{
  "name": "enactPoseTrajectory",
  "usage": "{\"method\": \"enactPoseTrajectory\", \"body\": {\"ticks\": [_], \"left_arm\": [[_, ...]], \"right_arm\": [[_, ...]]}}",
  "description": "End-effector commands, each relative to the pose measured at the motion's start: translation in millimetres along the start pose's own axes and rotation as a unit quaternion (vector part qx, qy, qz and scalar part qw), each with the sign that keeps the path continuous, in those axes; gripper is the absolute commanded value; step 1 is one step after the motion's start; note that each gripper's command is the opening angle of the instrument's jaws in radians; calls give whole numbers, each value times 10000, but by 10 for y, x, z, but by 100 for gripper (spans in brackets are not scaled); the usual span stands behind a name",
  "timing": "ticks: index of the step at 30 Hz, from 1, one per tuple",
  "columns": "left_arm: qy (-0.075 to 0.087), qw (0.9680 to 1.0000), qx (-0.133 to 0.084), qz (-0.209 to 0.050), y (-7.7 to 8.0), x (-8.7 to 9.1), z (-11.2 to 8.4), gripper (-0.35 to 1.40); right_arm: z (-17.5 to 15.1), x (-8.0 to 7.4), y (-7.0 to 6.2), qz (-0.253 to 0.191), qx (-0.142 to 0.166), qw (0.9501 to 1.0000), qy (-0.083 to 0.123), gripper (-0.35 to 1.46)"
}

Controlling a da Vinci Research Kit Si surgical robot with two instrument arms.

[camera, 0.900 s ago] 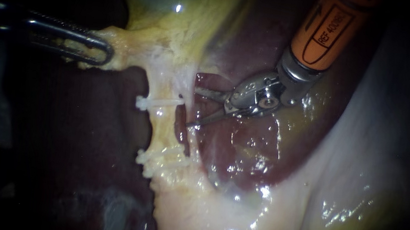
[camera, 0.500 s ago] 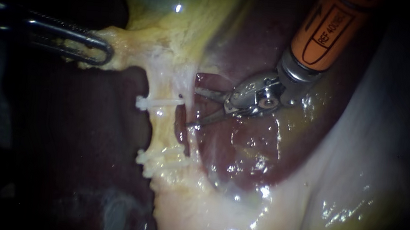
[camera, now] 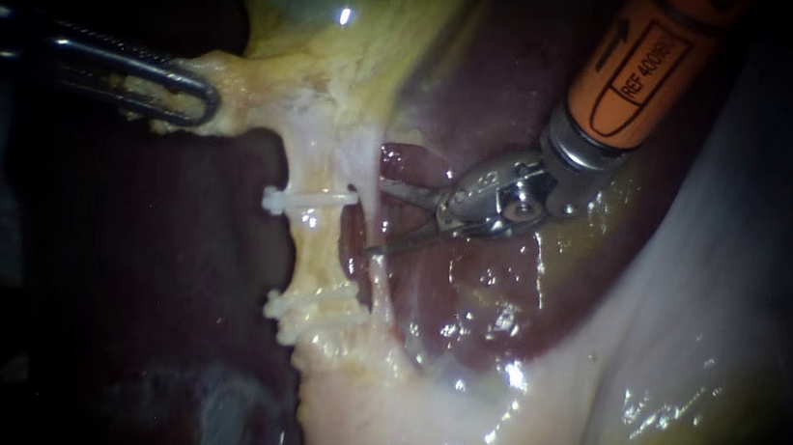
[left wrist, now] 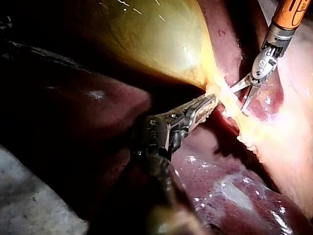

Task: Go to the cutting position left tube

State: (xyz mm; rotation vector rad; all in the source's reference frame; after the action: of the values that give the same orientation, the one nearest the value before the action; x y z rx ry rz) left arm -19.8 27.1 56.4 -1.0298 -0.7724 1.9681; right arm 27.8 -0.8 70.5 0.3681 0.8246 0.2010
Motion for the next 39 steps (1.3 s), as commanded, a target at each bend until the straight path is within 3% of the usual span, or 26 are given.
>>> {"method": "enactPoseTrajectory", "body": {"ticks": [1,14,25,39], "left_arm": [[0,10000,-2,2,0,0,0,-35],[0,10000,-3,2,0,0,0,-35],[0,10000,-2,2,0,0,0,-35],[0,10000,-1,3,0,0,0,-35]], "right_arm": [[-3,-1,-1,31,34,10000,0,141],[-32,-6,-24,227,409,9989,78,143],[-51,14,-50,333,684,9968,245,143],[-36,23,-53,573,999,9925,408,143]]}}
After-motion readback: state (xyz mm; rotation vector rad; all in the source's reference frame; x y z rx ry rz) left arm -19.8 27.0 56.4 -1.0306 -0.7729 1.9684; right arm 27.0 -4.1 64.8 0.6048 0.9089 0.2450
